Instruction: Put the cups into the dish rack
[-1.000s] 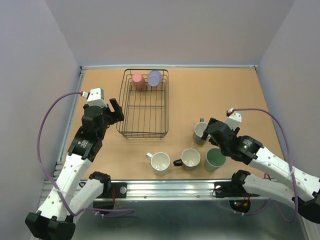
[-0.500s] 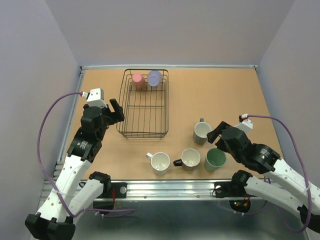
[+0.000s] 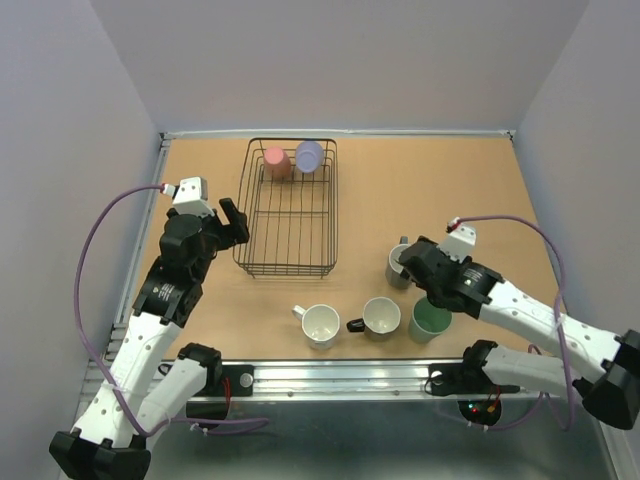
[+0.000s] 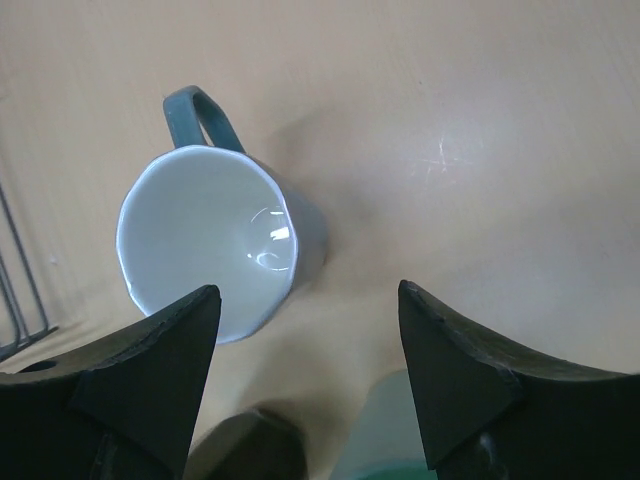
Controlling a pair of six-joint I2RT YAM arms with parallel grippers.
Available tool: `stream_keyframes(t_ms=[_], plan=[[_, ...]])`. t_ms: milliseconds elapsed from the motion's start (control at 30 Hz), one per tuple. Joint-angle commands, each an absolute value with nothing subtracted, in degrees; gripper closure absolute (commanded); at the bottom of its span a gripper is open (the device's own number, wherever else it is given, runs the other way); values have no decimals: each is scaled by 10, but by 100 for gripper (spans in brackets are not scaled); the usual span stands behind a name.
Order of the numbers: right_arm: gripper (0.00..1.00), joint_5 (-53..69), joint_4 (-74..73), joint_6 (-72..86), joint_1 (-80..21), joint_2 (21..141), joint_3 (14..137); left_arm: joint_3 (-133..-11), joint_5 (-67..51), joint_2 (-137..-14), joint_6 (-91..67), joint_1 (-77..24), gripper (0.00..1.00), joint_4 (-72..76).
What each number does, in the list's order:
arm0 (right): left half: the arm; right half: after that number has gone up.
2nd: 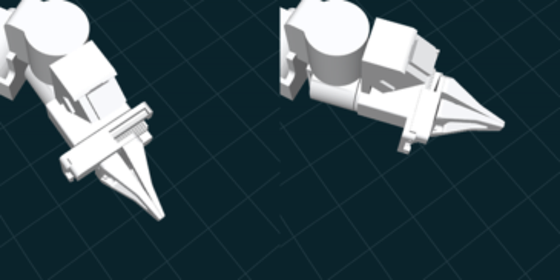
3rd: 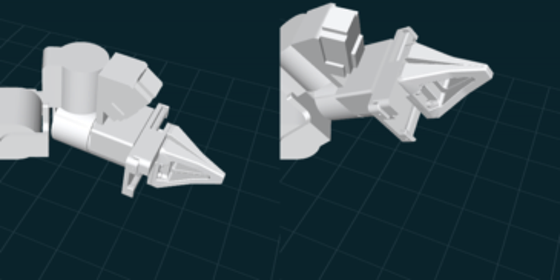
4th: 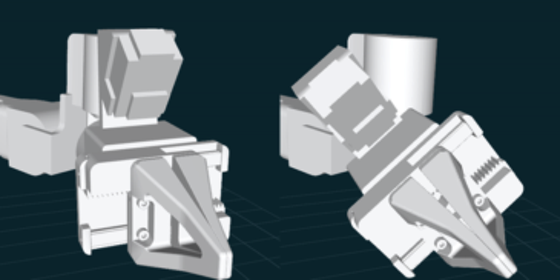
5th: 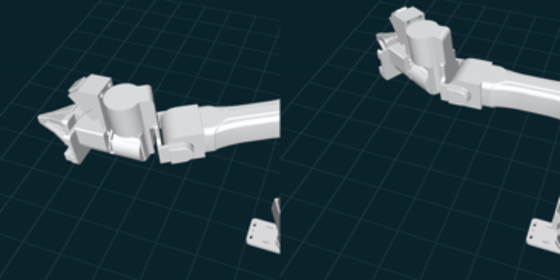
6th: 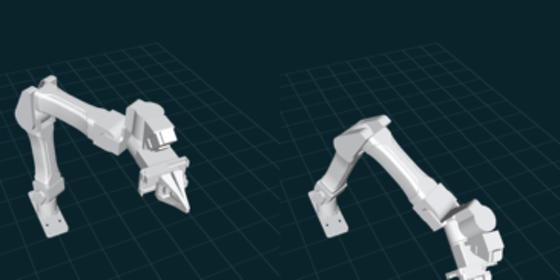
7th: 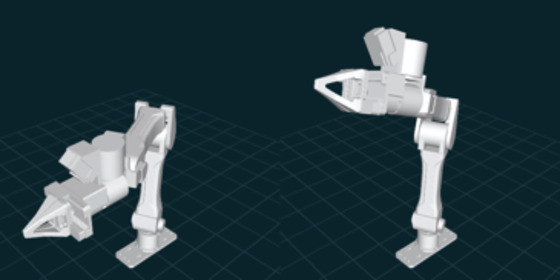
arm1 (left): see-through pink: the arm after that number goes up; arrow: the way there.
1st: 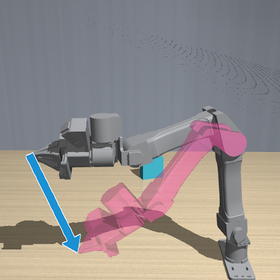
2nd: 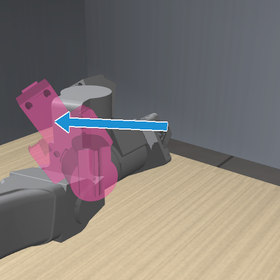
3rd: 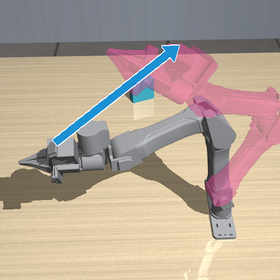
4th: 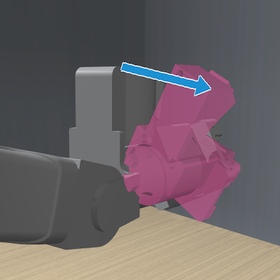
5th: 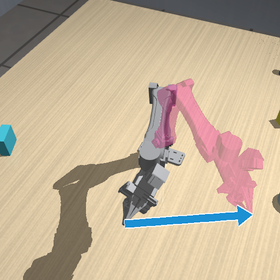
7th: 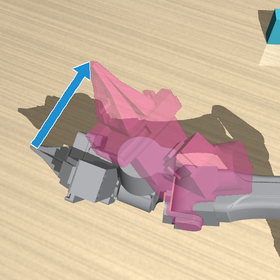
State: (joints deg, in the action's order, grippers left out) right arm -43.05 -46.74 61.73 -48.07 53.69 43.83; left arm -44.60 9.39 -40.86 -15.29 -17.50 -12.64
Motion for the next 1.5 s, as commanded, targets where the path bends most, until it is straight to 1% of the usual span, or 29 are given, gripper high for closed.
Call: stream_keyframes(t_ms=[0, 100, 133, 267, 333, 467, 667, 833, 867, 967, 1000, 1100, 1233, 1367, 1467], plan=[[24, -477, -411, 589, -481, 611, 494, -441, 82, -399, -145, -172, 11, -99], [27, -464, -387, 563, -459, 656, 502, -441, 81, -396, -145, -172, 11, -98], [28, -443, -375, 553, -439, 664, 500, -441, 80, -396, -145, -172, 11, -98], [40, -401, -334, 526, -389, 668, 483, -440, 77, -391, -145, -172, 11, -98], [42, -382, -326, 514, -372, 661, 476, -441, 76, -391, -145, -172, 11, -98], [45, -360, -314, 503, -364, 665, 462, -441, 74, -391, -145, -171, 11, -98], [54, -330, -283, 495, -363, 687, 444, -440, 75, -390, -145, -172, 11, -98], [66, -311, -265, 493, -362, 703, 426, -440, 78, -391, -145, -172, 11, -99], [72, -303, -260, 493, -362, 704, 423, -440, 79, -392, -145, -172, 11, -99], [79, -296, -253, 495, -362, 700, 410, -440, 80, -393, -144, -172, 11, -99], [87, -296, -251, 495, -363, 698, 407, -440, 80, -395, -145, -172, 11, -100], [99, -297, -248, 494, -362, 687, 398, -440, 80, -397, -144, -172, 11, -101], [100, -308, -247, 486, -360, 672, 401, -445, 84, -402, -144, -172, 12, -105], [100, -322, -247, 468, -352, 650, 434, -442, 72, -386, -143, -172, 12, -96], [100, -330, -247, 440, -338, 638, 484, -446, 46, -384, -155, -172, 12, -94]])
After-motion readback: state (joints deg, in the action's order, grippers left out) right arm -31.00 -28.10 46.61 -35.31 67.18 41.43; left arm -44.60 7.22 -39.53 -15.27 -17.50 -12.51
